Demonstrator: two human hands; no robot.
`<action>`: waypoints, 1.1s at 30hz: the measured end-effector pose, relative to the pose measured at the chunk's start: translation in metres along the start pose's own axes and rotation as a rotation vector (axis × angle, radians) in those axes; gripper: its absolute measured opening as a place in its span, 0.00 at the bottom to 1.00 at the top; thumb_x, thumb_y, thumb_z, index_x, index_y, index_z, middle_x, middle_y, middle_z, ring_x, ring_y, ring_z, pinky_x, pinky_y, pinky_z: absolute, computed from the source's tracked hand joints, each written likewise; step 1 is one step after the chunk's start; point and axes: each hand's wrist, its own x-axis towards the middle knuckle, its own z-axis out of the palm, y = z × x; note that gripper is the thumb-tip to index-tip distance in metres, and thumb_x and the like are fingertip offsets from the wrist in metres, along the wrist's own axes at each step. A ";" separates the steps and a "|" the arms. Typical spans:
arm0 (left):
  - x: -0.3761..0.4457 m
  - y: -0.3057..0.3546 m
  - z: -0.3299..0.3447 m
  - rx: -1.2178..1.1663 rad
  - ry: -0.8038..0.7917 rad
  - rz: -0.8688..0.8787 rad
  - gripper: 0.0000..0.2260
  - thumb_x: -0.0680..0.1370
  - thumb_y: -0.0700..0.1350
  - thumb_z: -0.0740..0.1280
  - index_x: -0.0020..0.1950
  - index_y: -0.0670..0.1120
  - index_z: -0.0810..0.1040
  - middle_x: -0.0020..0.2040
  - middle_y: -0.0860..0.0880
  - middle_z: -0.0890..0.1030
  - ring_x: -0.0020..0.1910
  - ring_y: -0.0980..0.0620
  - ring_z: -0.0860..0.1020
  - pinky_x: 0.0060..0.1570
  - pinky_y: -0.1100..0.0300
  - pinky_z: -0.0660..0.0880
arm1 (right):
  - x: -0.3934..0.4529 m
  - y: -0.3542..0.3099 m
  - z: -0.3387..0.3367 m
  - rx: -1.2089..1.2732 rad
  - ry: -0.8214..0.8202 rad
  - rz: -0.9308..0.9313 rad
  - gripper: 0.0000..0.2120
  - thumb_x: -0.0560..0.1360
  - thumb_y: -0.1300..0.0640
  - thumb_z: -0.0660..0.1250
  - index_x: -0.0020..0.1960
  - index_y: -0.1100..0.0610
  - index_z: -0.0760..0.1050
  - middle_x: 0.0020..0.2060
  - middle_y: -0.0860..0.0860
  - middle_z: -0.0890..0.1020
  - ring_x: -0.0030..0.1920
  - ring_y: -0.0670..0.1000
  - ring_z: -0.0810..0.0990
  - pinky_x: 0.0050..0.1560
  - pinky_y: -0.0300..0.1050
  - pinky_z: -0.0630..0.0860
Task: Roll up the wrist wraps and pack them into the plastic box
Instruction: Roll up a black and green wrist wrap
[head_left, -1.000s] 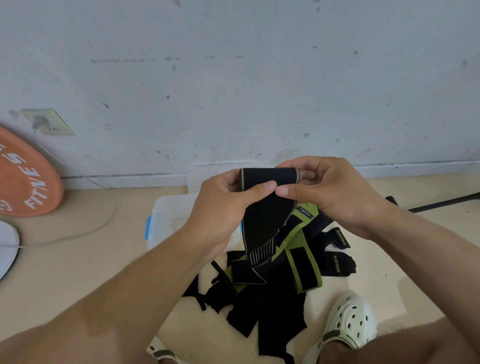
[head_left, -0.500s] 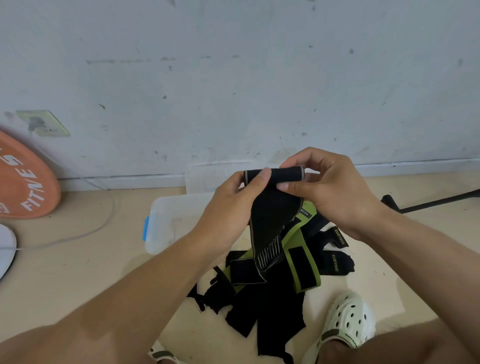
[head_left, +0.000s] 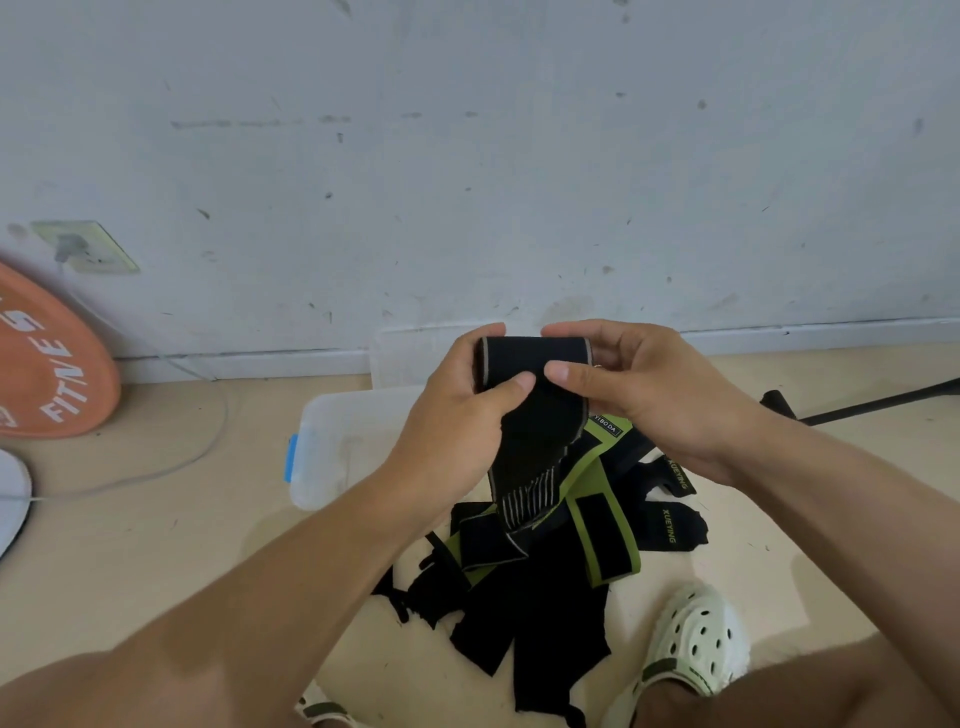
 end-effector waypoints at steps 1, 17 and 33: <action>-0.001 -0.001 0.001 -0.006 -0.009 -0.024 0.20 0.84 0.45 0.66 0.76 0.56 0.70 0.65 0.52 0.80 0.61 0.54 0.81 0.46 0.68 0.79 | -0.001 0.001 0.003 -0.026 -0.005 0.000 0.18 0.78 0.58 0.73 0.67 0.50 0.79 0.55 0.48 0.87 0.53 0.49 0.87 0.55 0.40 0.82; -0.003 0.003 0.001 0.057 0.058 -0.032 0.13 0.82 0.56 0.67 0.57 0.50 0.84 0.51 0.48 0.87 0.50 0.50 0.87 0.51 0.53 0.84 | -0.003 0.007 0.014 -0.215 0.130 -0.211 0.13 0.76 0.62 0.75 0.56 0.46 0.84 0.46 0.46 0.88 0.46 0.50 0.87 0.51 0.48 0.85; 0.003 0.004 -0.006 -0.084 0.002 0.009 0.11 0.81 0.39 0.71 0.61 0.50 0.81 0.55 0.51 0.87 0.56 0.52 0.85 0.53 0.57 0.82 | 0.002 -0.001 -0.001 0.147 -0.017 0.006 0.26 0.69 0.58 0.76 0.66 0.54 0.79 0.55 0.53 0.87 0.56 0.53 0.87 0.53 0.41 0.81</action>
